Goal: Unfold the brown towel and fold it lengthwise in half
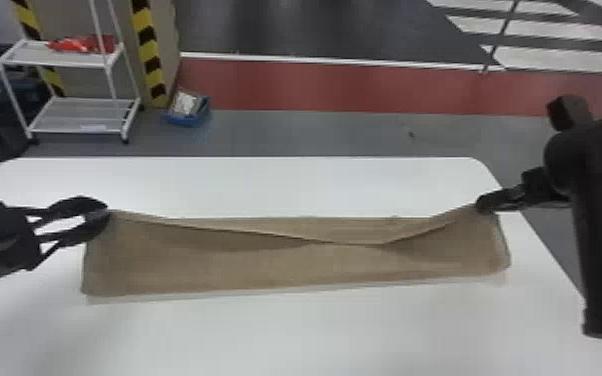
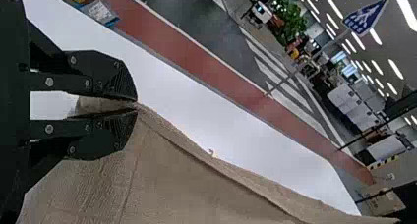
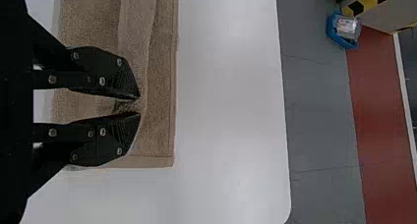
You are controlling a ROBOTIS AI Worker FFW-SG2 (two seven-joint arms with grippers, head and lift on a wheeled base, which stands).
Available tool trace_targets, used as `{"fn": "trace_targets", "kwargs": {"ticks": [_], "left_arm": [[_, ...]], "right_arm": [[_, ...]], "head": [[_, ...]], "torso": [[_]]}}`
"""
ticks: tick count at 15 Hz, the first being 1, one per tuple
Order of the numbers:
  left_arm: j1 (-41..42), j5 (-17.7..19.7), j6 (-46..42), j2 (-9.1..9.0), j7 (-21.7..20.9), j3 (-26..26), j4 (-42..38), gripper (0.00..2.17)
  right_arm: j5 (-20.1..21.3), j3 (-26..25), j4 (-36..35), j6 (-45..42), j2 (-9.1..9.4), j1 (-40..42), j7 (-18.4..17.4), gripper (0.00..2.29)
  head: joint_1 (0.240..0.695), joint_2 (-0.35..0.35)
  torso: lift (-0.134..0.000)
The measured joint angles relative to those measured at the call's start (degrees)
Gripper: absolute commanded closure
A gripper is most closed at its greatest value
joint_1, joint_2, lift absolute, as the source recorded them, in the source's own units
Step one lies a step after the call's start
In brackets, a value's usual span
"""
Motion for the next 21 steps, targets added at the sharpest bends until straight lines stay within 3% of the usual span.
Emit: {"fn": "trace_targets", "kwargs": {"ticks": [1, 5, 6, 10, 13, 15, 19, 21], "left_arm": [[0.33, 0.47, 0.00, -0.11, 1.35, -0.08, -0.13, 0.02], [0.67, 1.84, -0.02, -0.42, 4.23, -0.41, -0.31, 0.02], [0.74, 1.91, -0.03, -0.43, 4.92, -0.41, -0.30, 0.02], [1.44, 3.76, -0.07, -0.18, 7.32, 0.23, -0.20, 0.02], [2.69, 6.23, -0.32, 0.10, 8.22, 1.10, -0.44, 0.02], [4.71, 9.13, -0.44, -0.20, 9.56, 2.34, -1.88, 0.01], [8.91, 18.25, -0.42, -1.07, 14.69, 3.83, -3.87, 0.01], [10.08, 20.99, -0.39, -1.39, 15.09, 4.09, -3.94, 0.01]], "right_arm": [[0.38, 0.19, 0.08, -0.20, 0.36, 0.32, -1.13, 0.04], [0.94, 0.20, 1.48, -0.21, 0.76, 0.77, -13.63, 0.06], [1.11, 0.20, 1.63, -0.21, 0.87, 0.89, -14.50, 0.06], [1.26, 0.14, 1.09, -0.41, 1.24, 1.43, -15.52, 0.07], [0.84, 1.58, 0.48, -0.75, 1.93, 2.52, -12.74, 0.07], [1.66, 5.45, 0.17, -2.06, 2.86, 3.54, -10.87, 0.07], [7.52, 11.18, 0.14, -11.99, 5.09, 5.01, -10.50, 0.06], [11.15, 13.38, 0.17, -16.64, 6.13, 5.78, -9.36, 0.09]], "head": [[0.695, -0.090], [0.695, -0.135], [0.695, -0.137], [0.695, -0.130], [0.695, -0.102], [0.695, -0.067], [0.695, 0.003], [0.695, 0.032]], "torso": [[-0.119], [-0.119], [-0.119], [-0.119], [-0.119], [-0.119], [-0.119], [-0.119]]}}
